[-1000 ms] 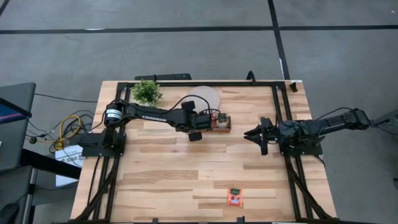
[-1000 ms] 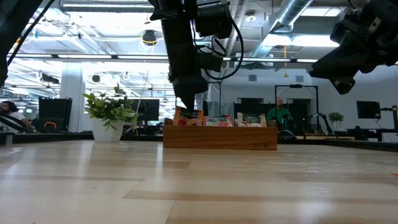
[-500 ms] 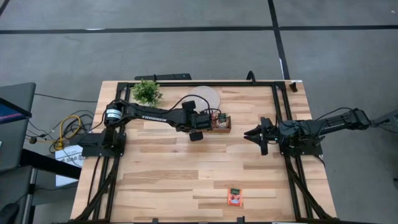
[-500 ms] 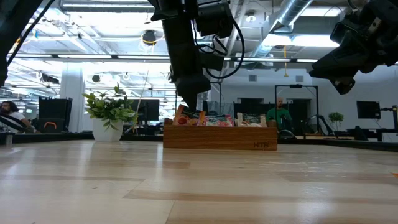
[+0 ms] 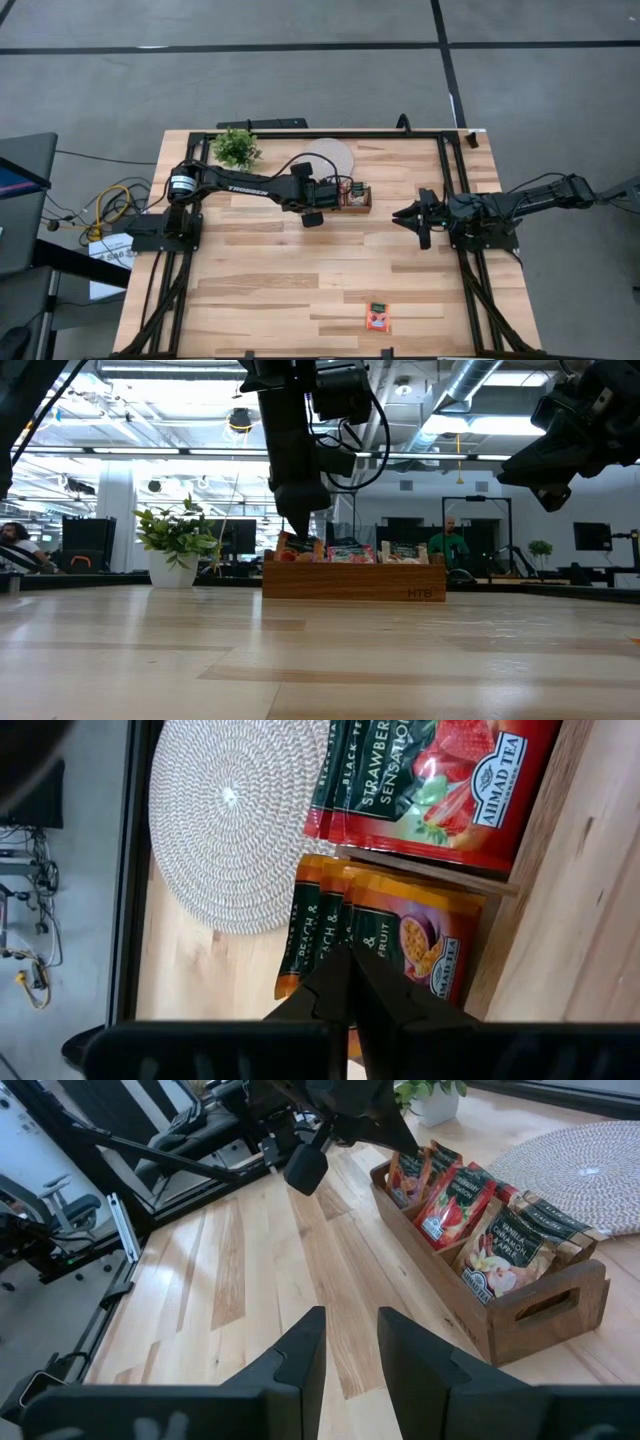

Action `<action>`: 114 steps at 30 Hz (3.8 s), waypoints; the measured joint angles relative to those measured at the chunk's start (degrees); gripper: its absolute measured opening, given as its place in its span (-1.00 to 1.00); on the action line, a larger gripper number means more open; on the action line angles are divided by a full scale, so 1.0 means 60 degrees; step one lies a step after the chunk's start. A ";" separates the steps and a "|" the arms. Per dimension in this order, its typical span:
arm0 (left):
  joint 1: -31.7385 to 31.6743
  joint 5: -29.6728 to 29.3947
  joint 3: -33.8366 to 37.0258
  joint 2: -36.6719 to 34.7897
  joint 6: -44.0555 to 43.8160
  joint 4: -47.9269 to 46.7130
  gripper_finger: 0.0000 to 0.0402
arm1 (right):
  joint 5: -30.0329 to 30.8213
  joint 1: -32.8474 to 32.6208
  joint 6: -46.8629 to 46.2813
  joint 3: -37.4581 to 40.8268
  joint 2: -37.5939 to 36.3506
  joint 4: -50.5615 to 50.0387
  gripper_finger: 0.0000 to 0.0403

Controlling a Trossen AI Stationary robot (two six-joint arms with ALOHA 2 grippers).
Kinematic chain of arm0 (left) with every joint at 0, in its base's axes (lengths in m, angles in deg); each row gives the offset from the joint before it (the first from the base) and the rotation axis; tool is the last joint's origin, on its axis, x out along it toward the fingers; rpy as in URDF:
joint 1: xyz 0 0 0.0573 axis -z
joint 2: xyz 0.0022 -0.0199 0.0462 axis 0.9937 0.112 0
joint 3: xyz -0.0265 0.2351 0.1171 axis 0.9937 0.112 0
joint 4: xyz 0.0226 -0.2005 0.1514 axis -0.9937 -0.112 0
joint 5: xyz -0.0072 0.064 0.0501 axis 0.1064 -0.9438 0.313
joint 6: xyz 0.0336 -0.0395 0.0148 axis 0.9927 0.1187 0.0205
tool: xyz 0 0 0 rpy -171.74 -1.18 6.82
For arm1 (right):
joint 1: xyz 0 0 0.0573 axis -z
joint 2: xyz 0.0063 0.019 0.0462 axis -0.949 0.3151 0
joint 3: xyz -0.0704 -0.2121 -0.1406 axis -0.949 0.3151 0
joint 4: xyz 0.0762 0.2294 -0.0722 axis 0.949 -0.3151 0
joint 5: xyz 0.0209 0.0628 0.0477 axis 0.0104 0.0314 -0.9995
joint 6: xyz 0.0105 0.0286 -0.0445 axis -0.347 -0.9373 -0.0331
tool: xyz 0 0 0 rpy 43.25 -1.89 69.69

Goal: Pick & Place Tea
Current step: Put the orange tea bag into the left section of the wooden organizer

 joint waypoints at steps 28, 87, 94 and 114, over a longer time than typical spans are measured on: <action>0.0319 -0.1293 -0.0004 -0.0899 -0.0291 -0.1846 -0.30 | 0.0000 0.0000 -0.0007 0.0000 0.0001 0.0004 -0.57; 0.6025 -0.0337 0.5799 -0.5929 -0.9356 -0.1711 -0.30 | -0.4626 -0.3037 -0.4698 -0.5584 1.0370 -0.1040 -0.79; 0.6335 -0.0702 0.5796 -0.5929 -0.9621 -0.2095 -0.30 | -0.4849 -0.2977 -0.4752 -0.5716 1.0330 -0.1070 -0.44; 0.6495 -0.0989 0.5796 -0.5929 -0.9782 -0.2167 -0.30 | -0.3645 -0.4131 -0.4499 -0.6801 1.0342 -0.2655 -0.57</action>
